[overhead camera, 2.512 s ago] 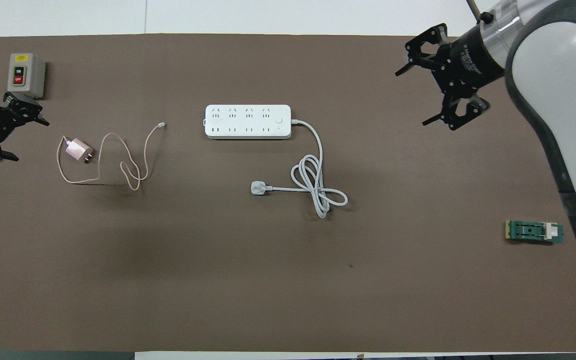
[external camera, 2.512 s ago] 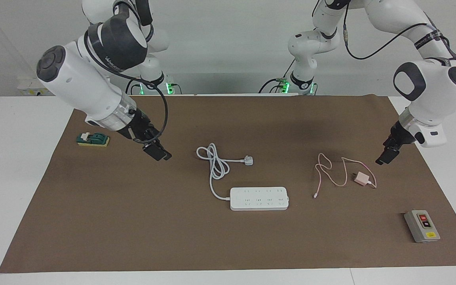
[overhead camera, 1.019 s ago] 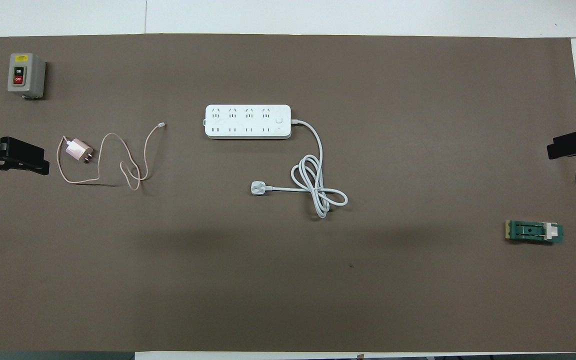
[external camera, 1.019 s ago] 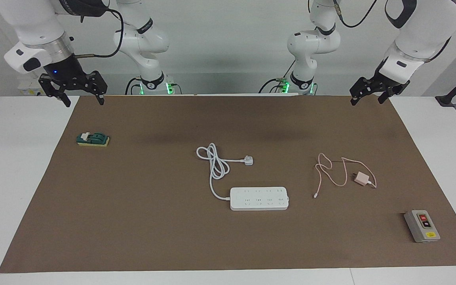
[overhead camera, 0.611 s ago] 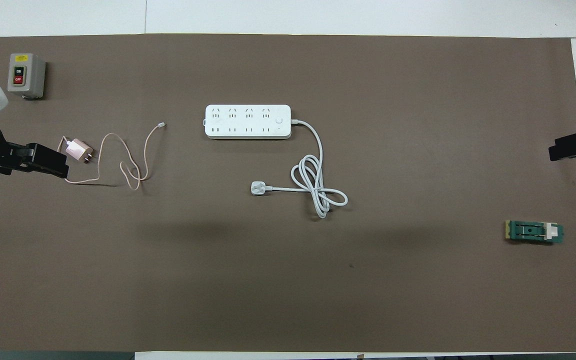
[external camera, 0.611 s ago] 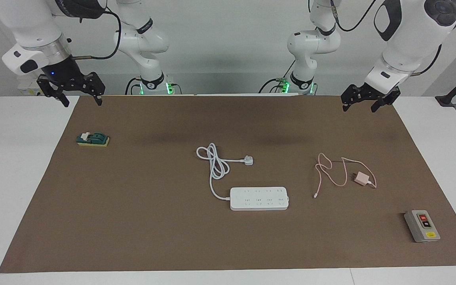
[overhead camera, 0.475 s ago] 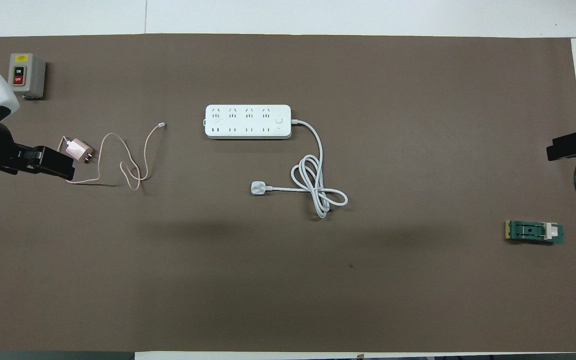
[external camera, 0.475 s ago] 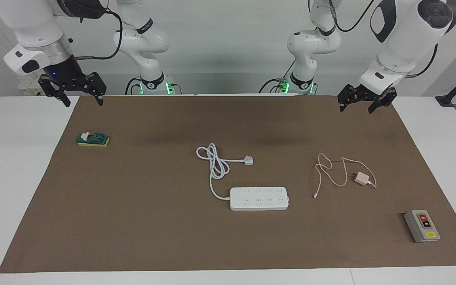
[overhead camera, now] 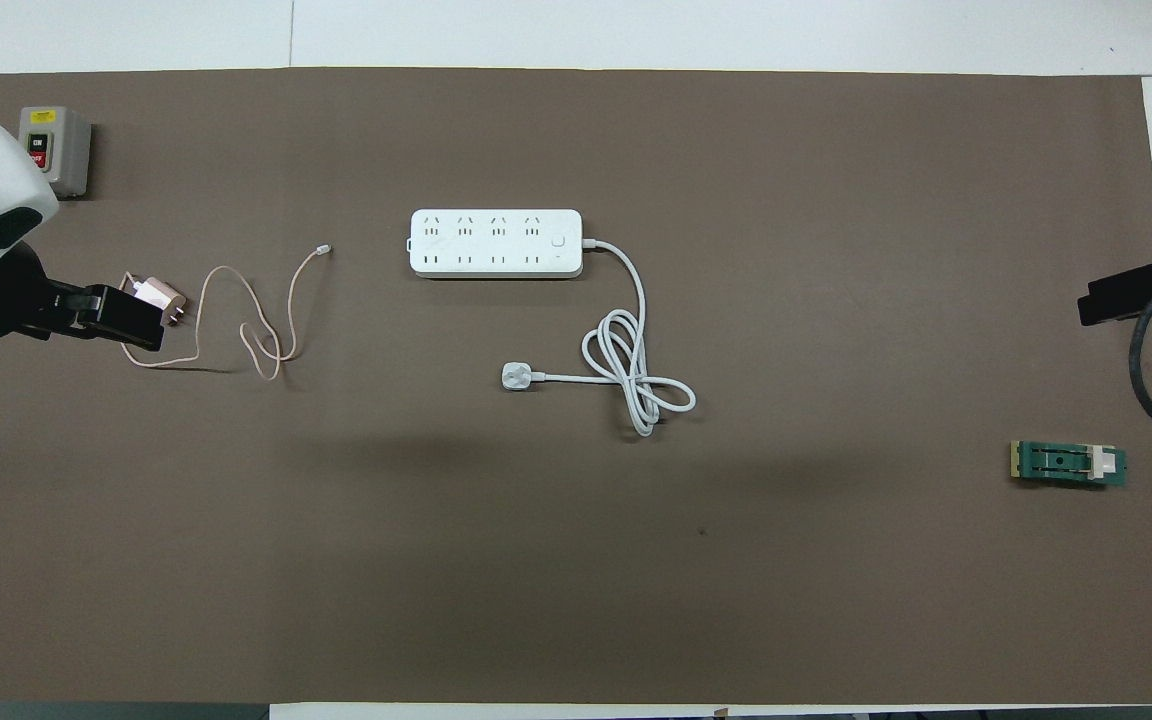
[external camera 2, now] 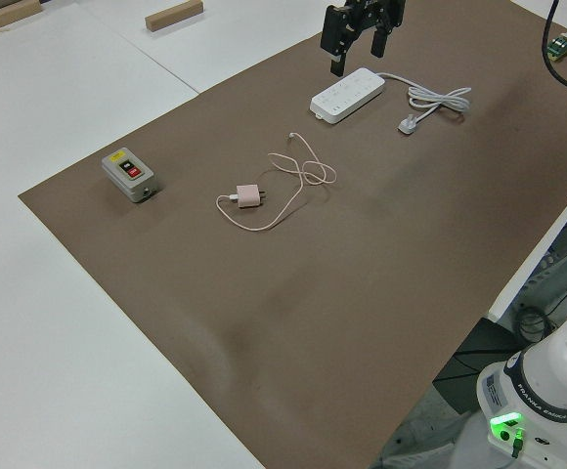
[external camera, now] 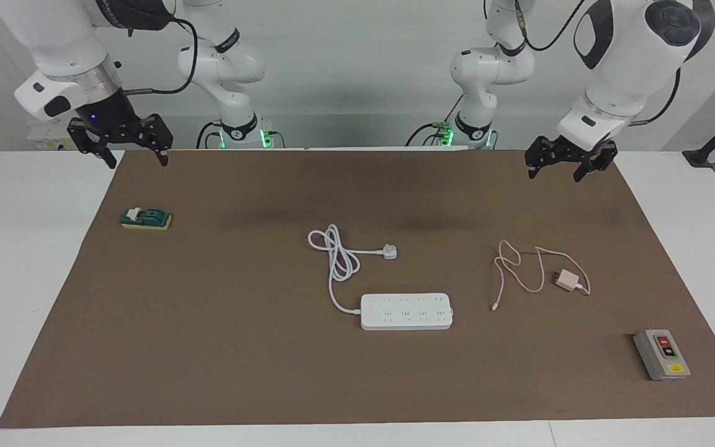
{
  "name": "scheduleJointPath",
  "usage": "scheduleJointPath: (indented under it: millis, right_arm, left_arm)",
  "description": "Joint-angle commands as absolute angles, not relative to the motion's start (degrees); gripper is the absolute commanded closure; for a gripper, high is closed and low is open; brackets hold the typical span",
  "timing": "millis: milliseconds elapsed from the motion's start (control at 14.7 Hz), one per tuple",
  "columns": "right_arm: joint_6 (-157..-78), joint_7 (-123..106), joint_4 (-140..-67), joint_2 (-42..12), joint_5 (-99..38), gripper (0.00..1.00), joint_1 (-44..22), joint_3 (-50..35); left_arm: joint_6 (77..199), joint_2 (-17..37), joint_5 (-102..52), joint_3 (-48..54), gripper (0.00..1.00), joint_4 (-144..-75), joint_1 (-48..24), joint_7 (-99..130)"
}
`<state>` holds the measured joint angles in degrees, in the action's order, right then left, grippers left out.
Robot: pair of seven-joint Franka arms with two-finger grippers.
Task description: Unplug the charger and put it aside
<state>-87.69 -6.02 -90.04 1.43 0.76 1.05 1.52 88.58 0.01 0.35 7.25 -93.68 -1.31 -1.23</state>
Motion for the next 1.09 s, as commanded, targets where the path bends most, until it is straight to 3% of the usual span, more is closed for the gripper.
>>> scheduleJointPath:
  millis: [0,272,475,1019]
  right_arm:
    - [-88.0,-4.8,-93.0,3.3,1.1,0.0,0.4,1.8]
    - [-87.8,-4.6,-93.3,3.5,1.0,0.0,0.5,1.8]
    - [-87.8,-4.5,-93.2,3.6,1.0,0.0,0.4,1.8]
    - [-88.0,-4.6,-93.2,3.6,1.0,0.0,0.4,1.7]
  left_arm:
    - [90.0,-0.1,1.4,8.6,0.0,-94.0,-1.4,2.8]
    - [89.6,0.9,1.5,8.3,0.0,-92.5,0.1,2.3]
    - [89.3,3.2,0.8,7.8,0.0,-87.5,0.4,2.3]
    - [90.2,2.8,1.0,7.8,0.0,-89.0,0.8,2.3]
